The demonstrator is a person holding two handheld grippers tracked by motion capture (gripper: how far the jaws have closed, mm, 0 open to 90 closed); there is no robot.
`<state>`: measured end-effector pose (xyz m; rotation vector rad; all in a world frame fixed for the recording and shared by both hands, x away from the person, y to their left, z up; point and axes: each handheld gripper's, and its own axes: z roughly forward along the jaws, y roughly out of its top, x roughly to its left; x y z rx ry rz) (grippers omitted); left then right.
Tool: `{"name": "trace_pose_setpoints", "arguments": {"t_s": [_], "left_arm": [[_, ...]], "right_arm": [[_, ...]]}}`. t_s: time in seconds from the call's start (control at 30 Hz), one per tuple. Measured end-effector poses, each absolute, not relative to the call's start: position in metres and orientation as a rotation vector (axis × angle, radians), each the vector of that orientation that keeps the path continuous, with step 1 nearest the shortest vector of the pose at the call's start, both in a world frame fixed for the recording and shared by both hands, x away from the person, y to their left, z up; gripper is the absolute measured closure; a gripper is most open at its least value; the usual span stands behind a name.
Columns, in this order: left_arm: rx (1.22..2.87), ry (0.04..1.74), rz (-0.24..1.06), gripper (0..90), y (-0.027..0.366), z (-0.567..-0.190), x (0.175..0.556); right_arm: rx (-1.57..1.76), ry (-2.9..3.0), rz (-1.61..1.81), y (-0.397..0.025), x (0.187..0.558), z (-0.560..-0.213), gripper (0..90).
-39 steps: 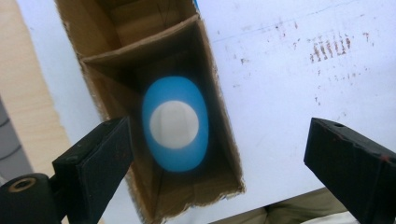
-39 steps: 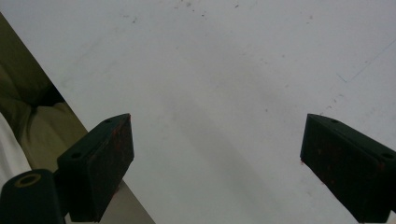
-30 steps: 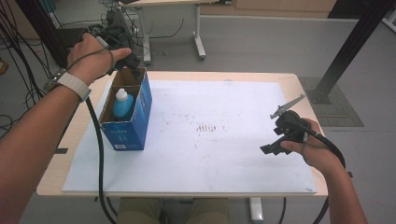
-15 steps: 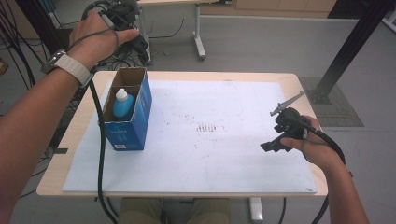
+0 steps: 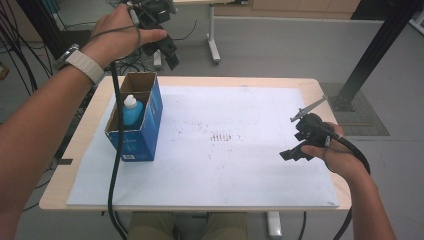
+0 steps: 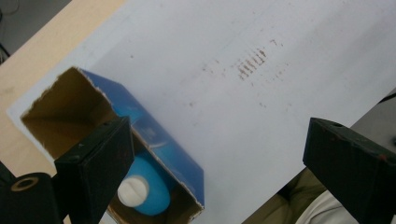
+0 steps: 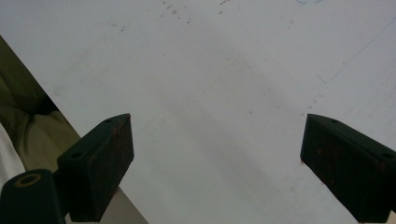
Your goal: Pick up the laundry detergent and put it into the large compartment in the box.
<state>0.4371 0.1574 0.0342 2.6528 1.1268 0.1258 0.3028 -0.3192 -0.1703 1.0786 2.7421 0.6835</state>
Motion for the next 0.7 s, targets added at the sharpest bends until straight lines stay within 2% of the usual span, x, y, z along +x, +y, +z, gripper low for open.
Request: {"name": "trace_pose_setpoints", "arguments": {"t_s": [0.47,0.7], "left_arm": [[2.833,0.746,0.068,10.0,0.13,0.013,0.454],[2.861,0.607,0.026,9.0,0.118,0.003,0.458]], "right_arm": [[1.09,2.734,0.681,-0.319,0.302,-0.169,9.5],[1.089,2.737,0.681,-0.317,0.304,-0.168,9.5]]}}
